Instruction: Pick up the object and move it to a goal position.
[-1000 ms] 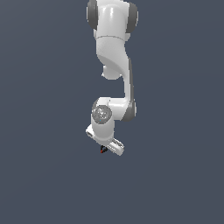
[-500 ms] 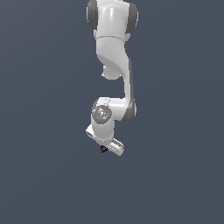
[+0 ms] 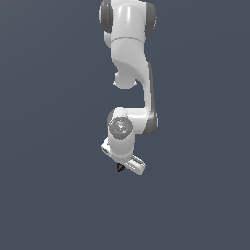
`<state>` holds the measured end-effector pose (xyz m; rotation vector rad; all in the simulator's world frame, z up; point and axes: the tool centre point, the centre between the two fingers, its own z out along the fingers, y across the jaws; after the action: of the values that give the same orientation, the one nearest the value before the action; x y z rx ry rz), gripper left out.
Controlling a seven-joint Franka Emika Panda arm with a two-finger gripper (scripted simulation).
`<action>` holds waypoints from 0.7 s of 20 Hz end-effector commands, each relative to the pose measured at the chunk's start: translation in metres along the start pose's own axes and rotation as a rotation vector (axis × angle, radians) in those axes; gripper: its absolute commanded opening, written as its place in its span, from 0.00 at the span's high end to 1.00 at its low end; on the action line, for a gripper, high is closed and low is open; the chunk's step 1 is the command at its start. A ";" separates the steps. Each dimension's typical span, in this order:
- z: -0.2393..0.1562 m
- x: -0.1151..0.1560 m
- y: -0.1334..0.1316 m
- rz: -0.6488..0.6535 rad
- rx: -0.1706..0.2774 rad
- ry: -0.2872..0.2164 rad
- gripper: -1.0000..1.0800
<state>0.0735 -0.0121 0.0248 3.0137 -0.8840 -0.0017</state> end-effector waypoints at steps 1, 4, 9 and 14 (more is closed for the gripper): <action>-0.008 -0.004 -0.018 -0.002 0.001 0.001 1.00; -0.020 -0.010 -0.042 -0.002 0.001 0.001 1.00; -0.041 -0.019 -0.085 -0.002 0.000 0.001 1.00; -0.061 -0.027 -0.128 -0.002 0.000 0.001 1.00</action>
<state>0.1150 0.0987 0.0796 3.0154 -0.8805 0.0002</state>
